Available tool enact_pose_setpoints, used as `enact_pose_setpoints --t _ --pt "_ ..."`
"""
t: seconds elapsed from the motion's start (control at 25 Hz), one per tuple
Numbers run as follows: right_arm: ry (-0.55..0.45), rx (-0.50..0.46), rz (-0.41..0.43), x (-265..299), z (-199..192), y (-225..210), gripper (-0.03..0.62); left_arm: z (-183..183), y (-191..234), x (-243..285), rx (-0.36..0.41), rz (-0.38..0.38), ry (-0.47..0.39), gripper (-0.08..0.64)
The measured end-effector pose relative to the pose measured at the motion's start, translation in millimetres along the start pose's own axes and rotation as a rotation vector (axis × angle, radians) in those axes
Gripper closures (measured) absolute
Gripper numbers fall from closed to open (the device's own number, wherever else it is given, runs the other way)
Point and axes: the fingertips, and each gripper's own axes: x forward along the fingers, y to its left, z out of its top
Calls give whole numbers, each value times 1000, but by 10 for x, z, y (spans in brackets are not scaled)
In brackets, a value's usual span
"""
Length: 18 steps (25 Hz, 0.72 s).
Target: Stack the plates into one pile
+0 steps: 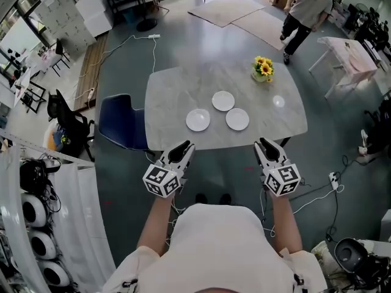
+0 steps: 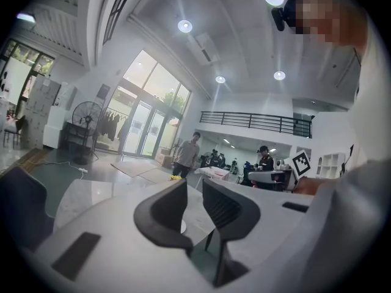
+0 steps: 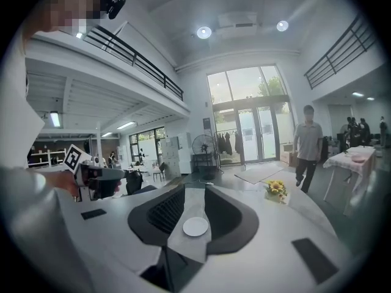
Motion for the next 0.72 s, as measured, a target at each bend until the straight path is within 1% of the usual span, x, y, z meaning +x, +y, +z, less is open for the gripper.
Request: enact_pose_setpoints --t 0.12,0.32,0.52,0.72 --pt "5 1 -5 12 -6 61 462 9 44 -48 -11 -4 -3 463" --pt "13 9 -18 73 -47 127 462 -23 134 -87 -11 -18 9 451" --pt "15 13 -26 147 -87 258 462 -48 274 -163 -14 -27 18 449" --pt "30 12 -28 165 -178 337 463 -112 325 -196 -20 -42 32 448"
